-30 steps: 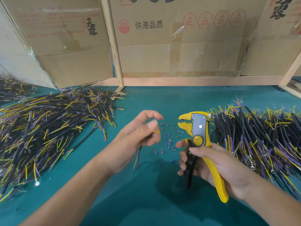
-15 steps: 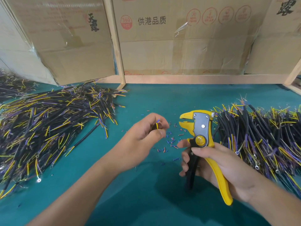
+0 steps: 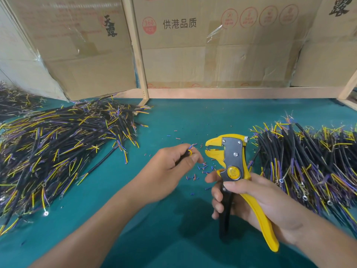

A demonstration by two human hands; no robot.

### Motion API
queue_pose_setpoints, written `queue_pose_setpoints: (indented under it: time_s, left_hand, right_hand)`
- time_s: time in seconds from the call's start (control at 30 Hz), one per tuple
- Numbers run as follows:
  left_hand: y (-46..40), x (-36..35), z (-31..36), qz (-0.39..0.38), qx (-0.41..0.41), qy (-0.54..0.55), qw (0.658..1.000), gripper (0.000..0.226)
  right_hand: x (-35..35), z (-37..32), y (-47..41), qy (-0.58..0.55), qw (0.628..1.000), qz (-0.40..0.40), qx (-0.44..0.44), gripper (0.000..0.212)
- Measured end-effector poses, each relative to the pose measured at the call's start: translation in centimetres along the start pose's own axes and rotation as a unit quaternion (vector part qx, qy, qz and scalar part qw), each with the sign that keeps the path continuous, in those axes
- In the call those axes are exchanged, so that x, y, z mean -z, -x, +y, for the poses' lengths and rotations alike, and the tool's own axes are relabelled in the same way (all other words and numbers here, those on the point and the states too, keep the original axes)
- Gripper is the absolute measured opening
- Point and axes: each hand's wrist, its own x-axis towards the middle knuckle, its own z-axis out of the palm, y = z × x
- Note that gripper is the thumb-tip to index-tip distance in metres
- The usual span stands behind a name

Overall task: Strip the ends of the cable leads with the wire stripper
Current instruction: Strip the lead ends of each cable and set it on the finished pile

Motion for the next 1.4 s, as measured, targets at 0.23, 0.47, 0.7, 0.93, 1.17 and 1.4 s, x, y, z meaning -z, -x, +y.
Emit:
queue_pose_setpoints:
  time_s: [0.23, 0.47, 0.7, 0.93, 1.17, 1.4]
  left_hand:
    - [0.1, -0.3, 0.5, 0.042, -0.004, -0.082, 0.996, 0.032]
    - [0.5, -0.8, 1.4, 0.039, -0.032, -0.153, 0.987, 0.031]
    - [0.5, -1.2, 2.1, 0.04, -0.014, -0.196, 0.98, 0.028]
    - [1.3, -3.1, 3.6, -0.027, -0.029, -0.257, 0.966, 0.023]
    - [1.4, -3.4, 4.2, -0.046, -0.002, -0.271, 0.962, 0.018]
    - [1.5, -3.3, 4.4, -0.031, -0.015, -0.289, 0.957, 0.018]
  right_hand:
    - [0.1, 0.3, 0.0, -0.055, 0.997, -0.06, -0.014, 0.045]
    - [-0.2, 1.0, -0.1, -0.087, 0.993, -0.077, -0.002, 0.042]
    - [0.1, 1.5, -0.8, -0.153, 0.983, -0.097, 0.003, 0.029]
    - [-2.0, -0.6, -0.1, -0.027, 0.985, 0.153, 0.072, 0.014]
    - [-2.5, -1.1, 0.6, 0.068, 0.983, 0.146, 0.091, 0.028]
    - [-2.3, -0.8, 0.6, 0.099, 0.978, 0.152, 0.105, 0.029]
